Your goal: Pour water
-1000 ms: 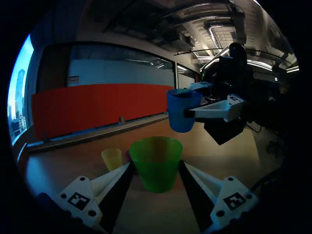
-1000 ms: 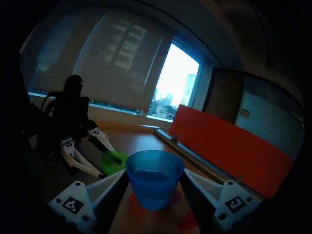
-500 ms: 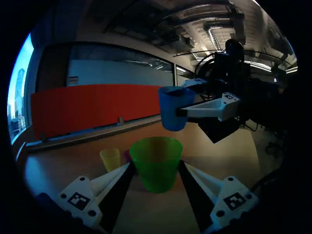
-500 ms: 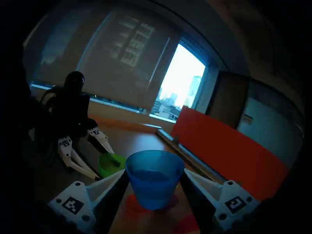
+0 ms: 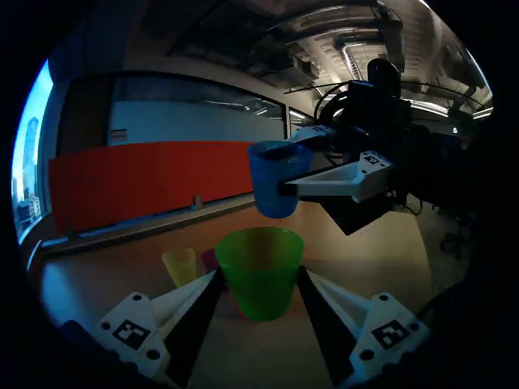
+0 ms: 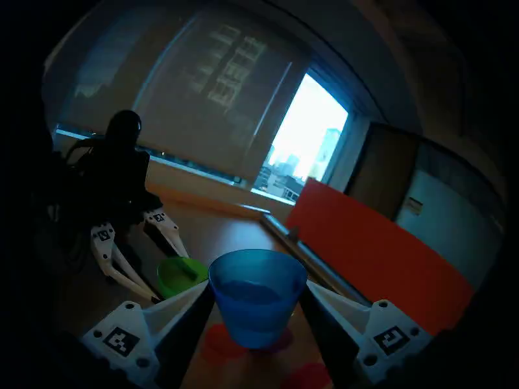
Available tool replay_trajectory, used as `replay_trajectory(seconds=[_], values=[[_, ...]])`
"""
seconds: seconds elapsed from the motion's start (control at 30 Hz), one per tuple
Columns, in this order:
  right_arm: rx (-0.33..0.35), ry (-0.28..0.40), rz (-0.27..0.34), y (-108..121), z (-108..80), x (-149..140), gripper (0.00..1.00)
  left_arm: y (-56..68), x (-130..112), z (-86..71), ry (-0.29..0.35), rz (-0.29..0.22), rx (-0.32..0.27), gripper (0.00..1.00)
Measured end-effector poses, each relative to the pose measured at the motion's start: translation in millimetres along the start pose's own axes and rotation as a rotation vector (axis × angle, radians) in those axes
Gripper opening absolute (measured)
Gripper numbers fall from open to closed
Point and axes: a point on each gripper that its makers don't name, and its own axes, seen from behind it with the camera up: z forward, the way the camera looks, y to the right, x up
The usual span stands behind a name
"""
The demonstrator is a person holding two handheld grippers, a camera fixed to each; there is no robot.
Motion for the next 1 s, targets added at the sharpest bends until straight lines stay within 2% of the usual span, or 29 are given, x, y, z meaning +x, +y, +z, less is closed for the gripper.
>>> replay_trajectory(seconds=[1.0], values=[[0.0,-0.027,-0.165,3.8,13.2,1.4,0.89,7.8,-3.0,3.9,-0.004,0.003,-0.019,0.81]])
